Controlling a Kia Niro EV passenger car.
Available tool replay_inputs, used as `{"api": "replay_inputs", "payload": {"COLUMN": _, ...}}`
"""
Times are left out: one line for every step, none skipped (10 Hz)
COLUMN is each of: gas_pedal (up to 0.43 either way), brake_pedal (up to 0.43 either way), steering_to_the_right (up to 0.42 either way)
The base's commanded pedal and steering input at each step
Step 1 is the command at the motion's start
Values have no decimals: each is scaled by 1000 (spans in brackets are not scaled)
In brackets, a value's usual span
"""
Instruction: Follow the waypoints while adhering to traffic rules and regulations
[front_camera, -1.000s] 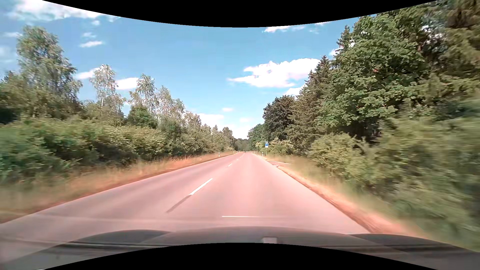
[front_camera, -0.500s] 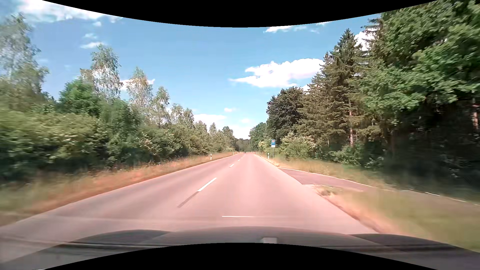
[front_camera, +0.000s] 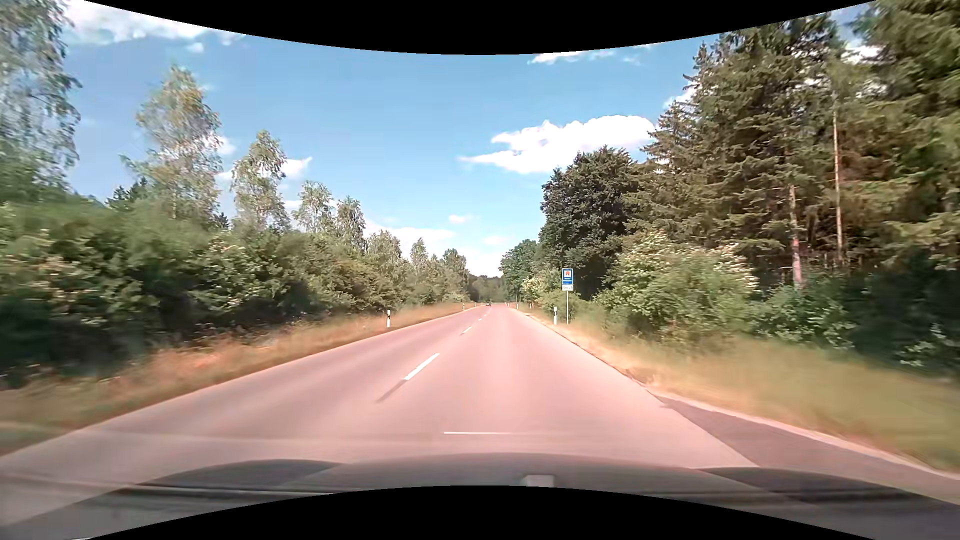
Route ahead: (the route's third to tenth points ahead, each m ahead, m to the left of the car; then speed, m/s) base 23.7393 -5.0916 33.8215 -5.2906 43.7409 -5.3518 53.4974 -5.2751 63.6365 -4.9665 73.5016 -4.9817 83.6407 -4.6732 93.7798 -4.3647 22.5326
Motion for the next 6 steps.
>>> {"api": "replay_inputs", "payload": {"gas_pedal": 197, "brake_pedal": 0, "steering_to_the_right": -2}}
{"api": "replay_inputs", "payload": {"gas_pedal": 197, "brake_pedal": 0, "steering_to_the_right": -2}}
{"api": "replay_inputs", "payload": {"gas_pedal": 197, "brake_pedal": 0, "steering_to_the_right": -2}}
{"api": "replay_inputs", "payload": {"gas_pedal": 189, "brake_pedal": 0, "steering_to_the_right": -2}}
{"api": "replay_inputs", "payload": {"gas_pedal": 189, "brake_pedal": 0, "steering_to_the_right": -2}}
{"api": "replay_inputs", "payload": {"gas_pedal": 189, "brake_pedal": 0, "steering_to_the_right": -2}}
